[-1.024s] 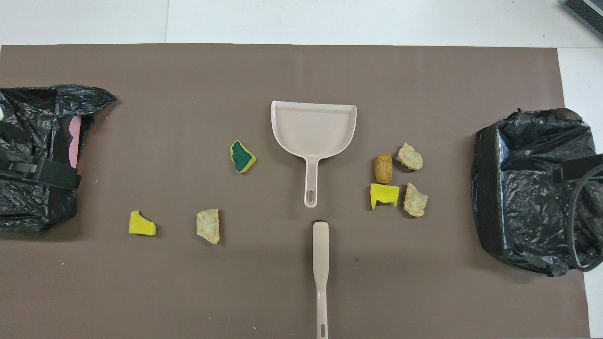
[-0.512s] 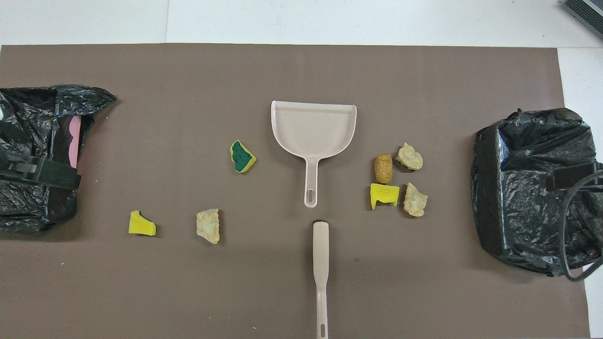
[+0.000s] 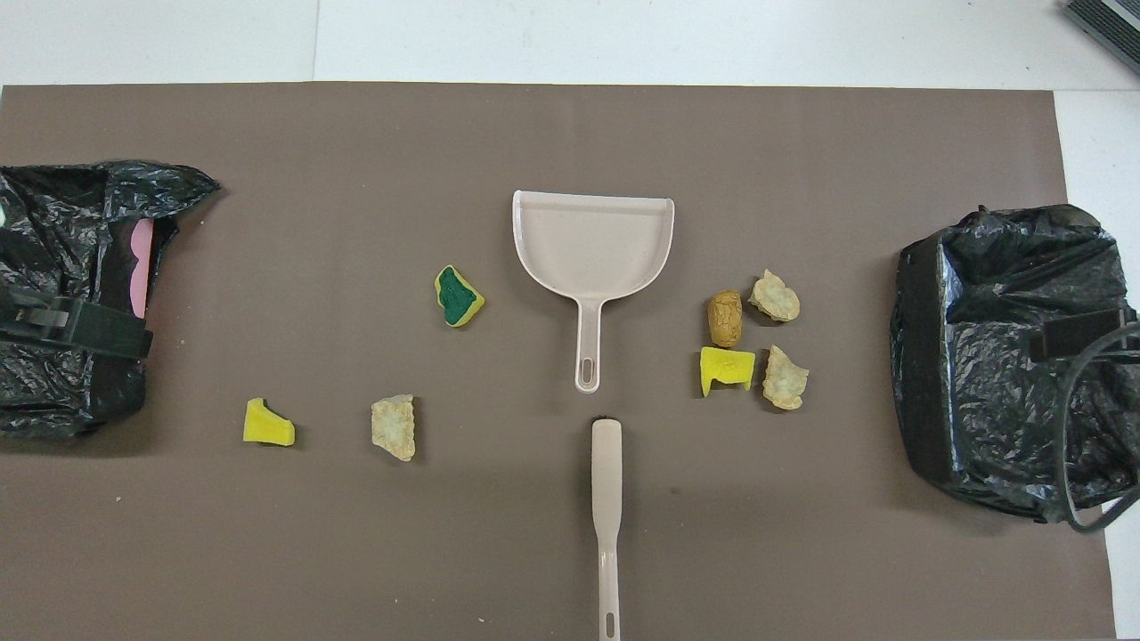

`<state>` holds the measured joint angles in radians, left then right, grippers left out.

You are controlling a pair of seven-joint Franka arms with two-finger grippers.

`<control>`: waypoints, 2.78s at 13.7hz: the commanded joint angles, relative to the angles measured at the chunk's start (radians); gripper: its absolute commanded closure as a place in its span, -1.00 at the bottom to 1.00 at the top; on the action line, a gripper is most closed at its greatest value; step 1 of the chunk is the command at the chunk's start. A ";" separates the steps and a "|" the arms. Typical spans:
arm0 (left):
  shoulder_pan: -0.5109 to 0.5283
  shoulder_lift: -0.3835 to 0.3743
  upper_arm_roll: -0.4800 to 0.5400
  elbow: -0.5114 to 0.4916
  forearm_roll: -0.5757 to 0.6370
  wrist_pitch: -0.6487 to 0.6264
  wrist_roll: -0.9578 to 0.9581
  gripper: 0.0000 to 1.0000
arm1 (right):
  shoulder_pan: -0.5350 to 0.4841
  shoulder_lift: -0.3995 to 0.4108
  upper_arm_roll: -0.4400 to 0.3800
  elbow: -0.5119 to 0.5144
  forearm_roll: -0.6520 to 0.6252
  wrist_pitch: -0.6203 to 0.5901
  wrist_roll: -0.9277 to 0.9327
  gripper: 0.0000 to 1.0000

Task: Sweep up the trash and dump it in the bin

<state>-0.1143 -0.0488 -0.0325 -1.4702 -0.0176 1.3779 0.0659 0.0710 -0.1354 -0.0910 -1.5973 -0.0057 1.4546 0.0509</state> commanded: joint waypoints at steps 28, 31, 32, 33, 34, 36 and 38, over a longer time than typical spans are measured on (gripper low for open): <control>-0.016 -0.017 -0.043 -0.007 0.005 -0.005 -0.006 -1.00 | -0.005 -0.032 -0.001 -0.035 -0.011 0.000 0.003 -1.00; -0.050 -0.031 -0.047 -0.028 0.002 0.015 -0.046 -1.00 | -0.007 -0.032 -0.003 -0.035 -0.011 0.000 0.003 -1.00; -0.067 -0.043 -0.049 -0.045 0.002 0.029 -0.067 -1.00 | -0.007 -0.032 -0.003 -0.035 -0.011 0.000 0.003 -1.00; -0.094 -0.052 -0.049 -0.067 0.002 0.041 -0.095 -1.00 | -0.007 -0.032 -0.001 -0.035 -0.011 0.000 0.003 -1.00; -0.120 -0.062 -0.049 -0.085 0.002 0.043 -0.124 -1.00 | -0.007 -0.032 -0.001 -0.035 -0.011 0.000 0.003 -1.00; -0.174 -0.077 -0.049 -0.116 0.002 0.044 -0.184 -1.00 | -0.007 -0.030 -0.003 -0.035 -0.011 0.000 0.003 -1.00; -0.235 -0.097 -0.049 -0.168 0.002 0.058 -0.234 -1.00 | -0.008 -0.032 -0.003 -0.035 -0.011 0.000 0.003 -1.00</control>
<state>-0.2886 -0.0888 -0.0966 -1.5433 -0.0194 1.3893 -0.1194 0.0678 -0.1392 -0.0926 -1.6028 -0.0058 1.4546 0.0509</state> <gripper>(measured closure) 0.000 0.000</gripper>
